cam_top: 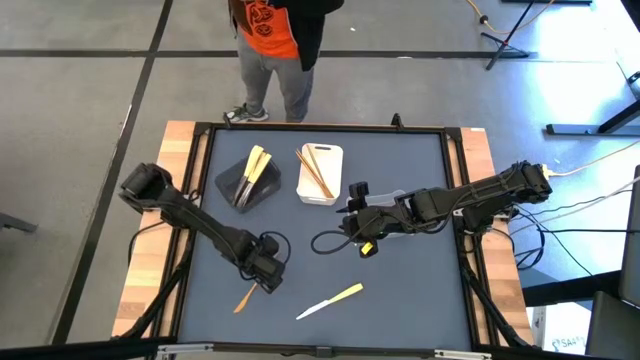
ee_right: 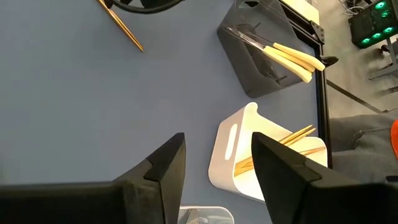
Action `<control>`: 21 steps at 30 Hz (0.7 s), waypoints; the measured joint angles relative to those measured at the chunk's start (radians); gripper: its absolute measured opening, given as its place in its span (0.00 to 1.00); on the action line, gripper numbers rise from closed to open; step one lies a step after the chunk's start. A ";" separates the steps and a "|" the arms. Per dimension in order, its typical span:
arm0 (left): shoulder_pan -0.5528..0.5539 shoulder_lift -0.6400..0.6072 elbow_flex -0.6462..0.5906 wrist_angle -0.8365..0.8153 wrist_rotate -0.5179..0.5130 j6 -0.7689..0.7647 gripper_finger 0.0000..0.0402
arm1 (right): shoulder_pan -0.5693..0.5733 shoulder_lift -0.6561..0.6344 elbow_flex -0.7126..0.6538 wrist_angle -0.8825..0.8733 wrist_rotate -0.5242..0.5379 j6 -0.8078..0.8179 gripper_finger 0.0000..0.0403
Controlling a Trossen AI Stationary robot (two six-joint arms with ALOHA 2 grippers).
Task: Sort silverware by color (type)
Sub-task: Put the gold knife into the white bin
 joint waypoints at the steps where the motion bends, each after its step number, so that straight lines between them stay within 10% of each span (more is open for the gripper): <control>1: 0.000 0.007 0.000 0.001 -0.003 -0.001 0.28 | 0.000 0.000 0.000 0.000 0.000 0.000 0.43; 21: 0.002 0.038 0.000 0.044 -0.102 -0.025 0.28 | 0.000 0.000 0.000 0.000 0.000 0.000 0.43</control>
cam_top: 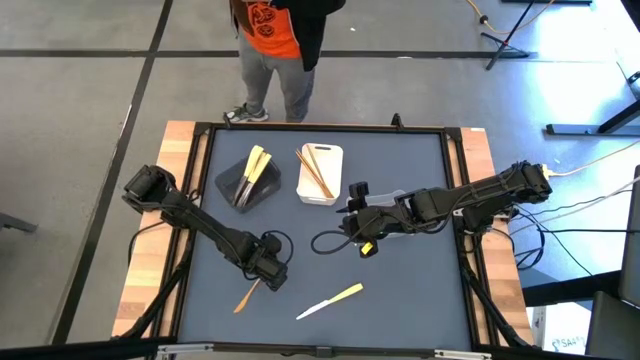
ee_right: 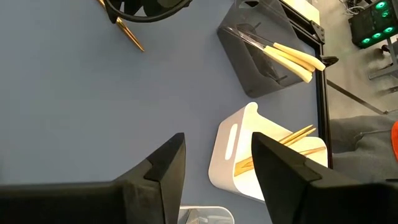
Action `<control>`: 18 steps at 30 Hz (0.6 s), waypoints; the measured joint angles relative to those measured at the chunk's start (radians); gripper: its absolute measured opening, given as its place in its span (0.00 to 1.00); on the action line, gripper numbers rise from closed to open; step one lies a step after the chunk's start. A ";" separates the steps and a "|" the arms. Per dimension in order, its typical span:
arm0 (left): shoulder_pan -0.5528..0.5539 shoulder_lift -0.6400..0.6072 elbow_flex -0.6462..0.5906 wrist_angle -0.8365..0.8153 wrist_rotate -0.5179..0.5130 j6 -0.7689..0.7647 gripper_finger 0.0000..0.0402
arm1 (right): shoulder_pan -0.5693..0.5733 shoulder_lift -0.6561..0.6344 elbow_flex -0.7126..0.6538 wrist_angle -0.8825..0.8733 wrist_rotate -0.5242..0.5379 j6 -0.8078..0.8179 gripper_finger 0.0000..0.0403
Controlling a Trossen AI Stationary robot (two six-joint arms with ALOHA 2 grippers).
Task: Sort silverware by color (type)
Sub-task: Put the gold knife into the white bin
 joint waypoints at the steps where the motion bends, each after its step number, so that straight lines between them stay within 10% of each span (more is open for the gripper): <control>1: 0.000 0.000 0.000 0.000 0.000 0.000 0.28 | 0.000 0.000 0.000 0.000 0.000 0.000 0.43; 18: 0.000 0.026 0.000 0.001 -0.005 -0.003 0.28 | 0.000 0.000 0.000 0.000 0.000 0.000 0.43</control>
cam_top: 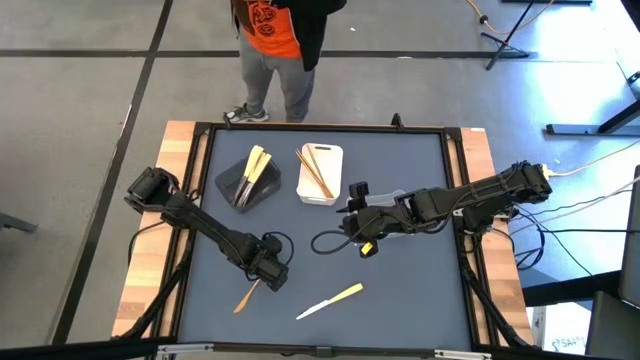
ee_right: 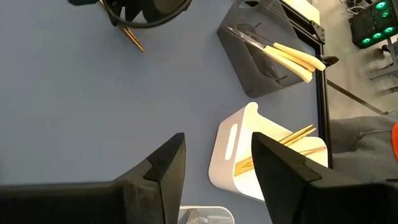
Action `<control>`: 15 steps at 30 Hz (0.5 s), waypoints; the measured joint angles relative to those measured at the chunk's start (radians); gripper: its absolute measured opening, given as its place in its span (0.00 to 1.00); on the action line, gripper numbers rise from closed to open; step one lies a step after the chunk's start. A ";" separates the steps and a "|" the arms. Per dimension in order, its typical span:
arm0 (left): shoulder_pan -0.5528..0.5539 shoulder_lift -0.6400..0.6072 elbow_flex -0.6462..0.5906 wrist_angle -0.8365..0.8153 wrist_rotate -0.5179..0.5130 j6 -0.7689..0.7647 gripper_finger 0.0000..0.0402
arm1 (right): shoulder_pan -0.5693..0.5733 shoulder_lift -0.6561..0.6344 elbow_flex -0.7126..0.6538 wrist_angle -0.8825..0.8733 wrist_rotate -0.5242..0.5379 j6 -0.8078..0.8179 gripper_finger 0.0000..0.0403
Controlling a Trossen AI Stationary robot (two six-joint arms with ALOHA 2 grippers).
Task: Sort silverware by color (type)
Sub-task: Put the gold knife into the white bin
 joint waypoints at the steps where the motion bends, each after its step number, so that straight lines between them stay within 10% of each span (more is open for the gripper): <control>1: 0.000 0.011 0.000 0.002 0.015 0.000 0.28 | 0.000 0.000 0.000 0.000 0.000 0.000 0.43; 15: -0.004 0.048 0.003 0.003 0.035 0.009 0.28 | 0.000 0.000 0.000 0.000 0.000 0.000 0.43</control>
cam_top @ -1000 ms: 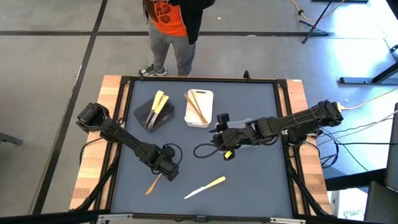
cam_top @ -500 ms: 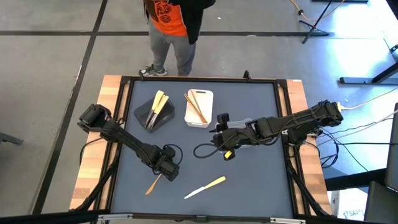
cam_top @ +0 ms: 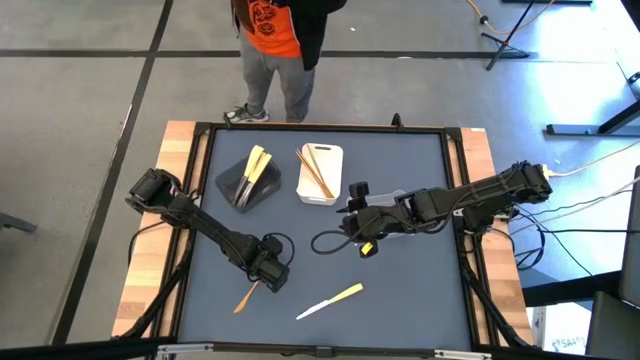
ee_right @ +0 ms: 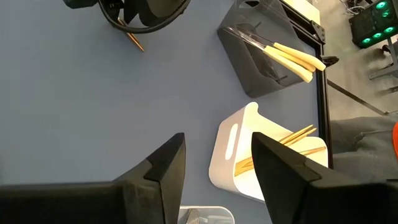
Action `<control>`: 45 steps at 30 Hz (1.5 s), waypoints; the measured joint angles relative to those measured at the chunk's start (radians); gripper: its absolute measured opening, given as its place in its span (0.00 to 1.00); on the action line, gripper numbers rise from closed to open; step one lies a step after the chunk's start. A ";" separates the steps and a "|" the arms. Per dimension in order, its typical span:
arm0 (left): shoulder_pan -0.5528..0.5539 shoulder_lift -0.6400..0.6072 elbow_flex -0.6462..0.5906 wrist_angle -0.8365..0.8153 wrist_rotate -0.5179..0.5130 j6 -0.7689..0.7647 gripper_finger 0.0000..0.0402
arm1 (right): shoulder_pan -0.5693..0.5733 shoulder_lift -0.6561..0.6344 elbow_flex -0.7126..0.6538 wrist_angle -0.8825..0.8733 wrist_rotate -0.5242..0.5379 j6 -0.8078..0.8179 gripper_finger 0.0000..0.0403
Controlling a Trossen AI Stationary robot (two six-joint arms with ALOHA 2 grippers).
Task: Sort silverware by color (type)
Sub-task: Put the gold knife into the white bin
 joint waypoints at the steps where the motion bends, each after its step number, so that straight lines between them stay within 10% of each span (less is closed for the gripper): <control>1: 0.000 0.000 0.000 0.000 -0.002 0.000 0.28 | 0.000 0.000 0.000 0.000 0.000 0.000 0.43; 21: 0.001 0.002 -0.003 -0.005 -0.006 -0.005 0.06 | 0.000 0.000 0.000 0.000 0.000 0.000 0.43; 45: 0.048 -0.054 -0.008 0.050 -0.093 0.033 0.06 | 0.000 0.000 0.000 0.001 0.000 0.000 0.43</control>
